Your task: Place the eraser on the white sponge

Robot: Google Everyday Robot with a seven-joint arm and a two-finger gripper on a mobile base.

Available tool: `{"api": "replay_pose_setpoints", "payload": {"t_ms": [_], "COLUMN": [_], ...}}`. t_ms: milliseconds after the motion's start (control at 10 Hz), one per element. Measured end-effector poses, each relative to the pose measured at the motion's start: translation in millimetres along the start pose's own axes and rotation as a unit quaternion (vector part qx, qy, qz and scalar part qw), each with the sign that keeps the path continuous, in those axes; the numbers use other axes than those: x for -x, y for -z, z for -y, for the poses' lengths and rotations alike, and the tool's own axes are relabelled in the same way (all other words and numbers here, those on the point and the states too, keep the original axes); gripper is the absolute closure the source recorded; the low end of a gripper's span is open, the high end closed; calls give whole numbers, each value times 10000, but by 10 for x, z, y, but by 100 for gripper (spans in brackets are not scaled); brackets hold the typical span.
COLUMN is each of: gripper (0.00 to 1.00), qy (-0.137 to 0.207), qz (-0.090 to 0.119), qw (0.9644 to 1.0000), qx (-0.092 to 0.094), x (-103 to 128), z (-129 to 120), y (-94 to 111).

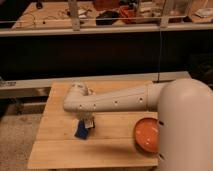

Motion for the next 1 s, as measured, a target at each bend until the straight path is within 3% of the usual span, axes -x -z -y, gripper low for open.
{"api": "replay_pose_setpoints", "payload": {"t_ms": [400, 700, 1000], "gripper": [100, 100, 99], "qy": [-80, -259, -437], "qz": [24, 177, 236], "qw": [9998, 9986, 9983], "qx": [-207, -422, -307], "x": [75, 189, 365], "z": [261, 347, 391], "y": [-19, -126, -134]}}
